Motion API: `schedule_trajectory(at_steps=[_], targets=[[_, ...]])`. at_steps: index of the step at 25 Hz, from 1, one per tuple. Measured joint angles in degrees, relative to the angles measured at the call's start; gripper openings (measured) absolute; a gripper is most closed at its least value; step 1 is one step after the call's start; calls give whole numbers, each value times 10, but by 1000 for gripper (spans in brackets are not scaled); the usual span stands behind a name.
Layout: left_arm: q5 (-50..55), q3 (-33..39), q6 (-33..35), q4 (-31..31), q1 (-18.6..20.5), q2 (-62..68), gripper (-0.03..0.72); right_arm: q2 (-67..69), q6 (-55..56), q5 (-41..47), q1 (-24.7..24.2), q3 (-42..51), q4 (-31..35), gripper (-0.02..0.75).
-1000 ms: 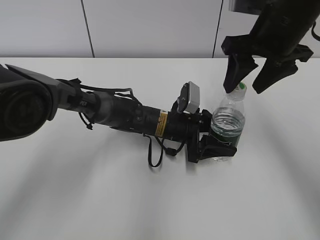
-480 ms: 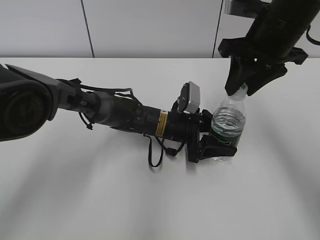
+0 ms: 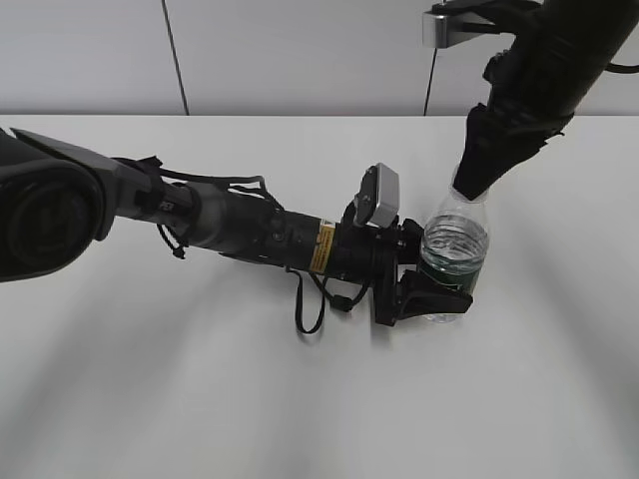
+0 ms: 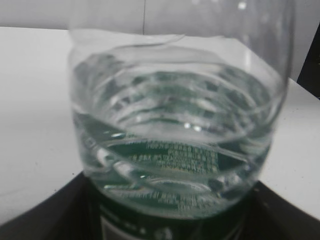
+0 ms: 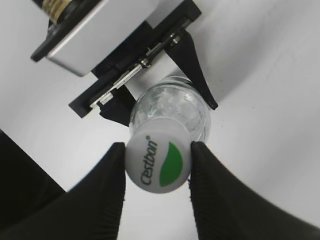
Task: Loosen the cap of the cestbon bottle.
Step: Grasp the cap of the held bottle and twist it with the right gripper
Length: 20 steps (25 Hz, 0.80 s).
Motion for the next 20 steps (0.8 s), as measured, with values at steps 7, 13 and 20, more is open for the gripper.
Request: schedule_trajectory(at_steps=[7, 13, 20], targets=[[0, 0, 5, 2, 0, 0, 519, 0, -109, 0, 0, 0, 1, 302], [0, 0, 4, 2, 0, 0, 519, -1, 86, 0, 0, 0, 25, 596], [0, 0, 4, 2, 0, 0, 519, -28, 387, -21, 0, 0, 39, 627]])
